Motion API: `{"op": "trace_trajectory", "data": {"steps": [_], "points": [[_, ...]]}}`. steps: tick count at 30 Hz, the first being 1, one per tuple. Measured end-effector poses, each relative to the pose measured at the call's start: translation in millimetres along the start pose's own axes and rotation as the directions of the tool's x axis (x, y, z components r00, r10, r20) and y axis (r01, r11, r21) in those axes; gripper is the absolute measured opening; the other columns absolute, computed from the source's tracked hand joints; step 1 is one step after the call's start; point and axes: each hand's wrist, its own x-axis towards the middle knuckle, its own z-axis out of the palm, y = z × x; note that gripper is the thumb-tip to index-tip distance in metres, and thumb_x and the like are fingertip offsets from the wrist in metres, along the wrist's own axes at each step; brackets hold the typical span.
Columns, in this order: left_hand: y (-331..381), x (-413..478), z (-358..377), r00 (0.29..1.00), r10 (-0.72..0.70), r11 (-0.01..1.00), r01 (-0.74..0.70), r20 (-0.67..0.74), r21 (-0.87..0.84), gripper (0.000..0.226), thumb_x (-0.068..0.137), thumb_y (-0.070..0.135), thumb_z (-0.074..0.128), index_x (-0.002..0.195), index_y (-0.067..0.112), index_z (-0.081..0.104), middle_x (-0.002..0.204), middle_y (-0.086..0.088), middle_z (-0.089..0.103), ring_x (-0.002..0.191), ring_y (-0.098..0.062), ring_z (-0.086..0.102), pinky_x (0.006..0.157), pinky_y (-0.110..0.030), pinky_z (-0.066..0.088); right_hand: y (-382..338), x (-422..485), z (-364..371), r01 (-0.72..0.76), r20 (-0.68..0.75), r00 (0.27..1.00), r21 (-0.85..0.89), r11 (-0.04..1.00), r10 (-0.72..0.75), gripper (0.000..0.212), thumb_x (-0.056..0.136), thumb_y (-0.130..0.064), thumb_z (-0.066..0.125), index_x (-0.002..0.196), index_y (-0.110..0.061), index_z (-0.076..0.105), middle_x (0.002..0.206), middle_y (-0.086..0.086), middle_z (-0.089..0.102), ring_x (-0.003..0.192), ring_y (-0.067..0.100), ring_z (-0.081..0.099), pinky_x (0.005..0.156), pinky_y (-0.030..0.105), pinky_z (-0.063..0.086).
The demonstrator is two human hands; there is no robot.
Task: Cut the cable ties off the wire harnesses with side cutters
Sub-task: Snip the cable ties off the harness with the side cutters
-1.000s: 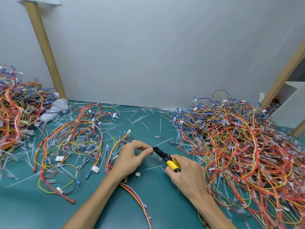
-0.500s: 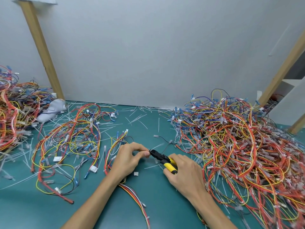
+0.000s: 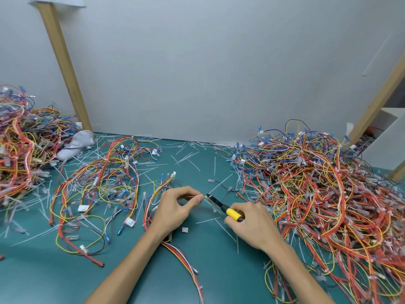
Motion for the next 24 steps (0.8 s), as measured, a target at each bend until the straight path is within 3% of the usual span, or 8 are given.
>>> {"op": "trace_trajectory", "data": {"steps": [3, 6, 10, 14, 18, 19, 21, 24], "points": [[-2, 1, -1, 1.0, -0.015, 1.0, 0.015, 0.018, -0.014, 0.013, 0.087, 0.016, 0.071, 0.075, 0.021, 0.072, 0.062, 0.005, 0.068, 0.061, -0.004, 0.062, 0.063, -0.014, 0.043, -1, 12, -9, -0.004, 0.155, 0.988, -0.008, 1.0, 0.005, 0.031, 0.079, -0.044, 0.057, 0.067, -0.015, 0.054, 0.055, 0.002, 0.053, 0.055, 0.021, 0.05, 0.056, 0.035, 0.043], [-4, 2, -1, 0.999, -0.019, 1.0, 0.019, 0.036, 0.003, 0.013, 0.087, 0.017, 0.071, 0.075, 0.022, 0.071, 0.06, 0.0, 0.067, 0.059, -0.011, 0.064, 0.063, -0.021, 0.047, -2, 19, -14, 0.006, 0.224, 0.974, -0.003, 1.0, -0.005, 0.049, 0.082, -0.06, 0.052, 0.073, -0.012, 0.057, 0.066, 0.008, 0.065, 0.065, 0.025, 0.063, 0.065, 0.038, 0.051], [-4, 2, 0, 0.999, -0.005, 0.999, 0.003, 0.053, 0.039, 0.012, 0.087, 0.02, 0.07, 0.075, 0.024, 0.071, 0.062, 0.001, 0.069, 0.061, -0.012, 0.067, 0.067, -0.024, 0.051, -5, 15, -6, 0.077, 0.115, 0.992, -0.168, 0.983, -0.058, 0.065, 0.075, -0.084, 0.025, 0.076, -0.025, 0.053, 0.065, -0.005, 0.056, 0.066, 0.015, 0.055, 0.054, 0.031, 0.039], [-5, 1, -2, 0.999, -0.013, 1.0, 0.012, 0.037, 0.025, 0.012, 0.087, 0.02, 0.07, 0.076, 0.023, 0.072, 0.059, 0.003, 0.068, 0.061, -0.011, 0.066, 0.067, -0.022, 0.049, -5, 15, 4, 0.096, -0.014, 0.995, -0.212, 0.972, -0.101, 0.065, 0.081, -0.083, 0.021, 0.077, -0.026, 0.051, 0.062, -0.007, 0.051, 0.067, 0.019, 0.053, 0.055, 0.032, 0.036], [-5, 1, -1, 0.999, -0.019, 1.0, 0.019, 0.025, 0.017, 0.012, 0.087, 0.023, 0.069, 0.076, 0.026, 0.071, 0.059, 0.003, 0.067, 0.061, -0.012, 0.066, 0.068, -0.027, 0.051, -3, 18, 4, 0.098, -0.009, 0.995, -0.188, 0.977, -0.102, 0.07, 0.083, -0.081, 0.024, 0.069, -0.019, 0.052, 0.057, -0.002, 0.054, 0.058, 0.014, 0.053, 0.055, 0.031, 0.041], [-5, 1, -1, 1.0, -0.019, 1.0, 0.019, 0.021, 0.021, 0.012, 0.087, 0.025, 0.069, 0.076, 0.027, 0.07, 0.059, 0.003, 0.067, 0.06, -0.012, 0.065, 0.067, -0.028, 0.05, -4, 20, 1, 0.092, 0.041, 0.995, -0.13, 0.987, -0.088, 0.069, 0.085, -0.079, 0.028, 0.068, -0.017, 0.054, 0.056, -0.002, 0.056, 0.055, 0.013, 0.054, 0.053, 0.031, 0.041], [-5, 1, -1, 1.0, -0.021, 0.999, 0.021, 0.013, 0.029, 0.011, 0.088, 0.027, 0.067, 0.077, 0.028, 0.069, 0.06, 0.003, 0.066, 0.06, -0.013, 0.065, 0.065, -0.027, 0.049, -6, 26, -7, -0.018, 0.266, 0.963, 0.166, 0.986, -0.027, 0.062, 0.09, -0.07, 0.038, 0.071, -0.016, 0.062, 0.06, 0.002, 0.064, 0.052, 0.015, 0.061, 0.051, 0.028, 0.047], [-5, 2, -1, 1.0, -0.021, 0.999, 0.021, 0.005, 0.037, 0.011, 0.088, 0.027, 0.067, 0.078, 0.028, 0.067, 0.063, 0.005, 0.067, 0.06, -0.009, 0.065, 0.062, -0.019, 0.046, -9, 34, -18, -0.269, 0.577, 0.817, 0.422, 0.866, -0.027, 0.059, 0.099, -0.055, 0.039, 0.093, -0.004, 0.068, 0.073, 0.01, 0.07, 0.059, 0.024, 0.065, 0.058, 0.032, 0.055]]}}
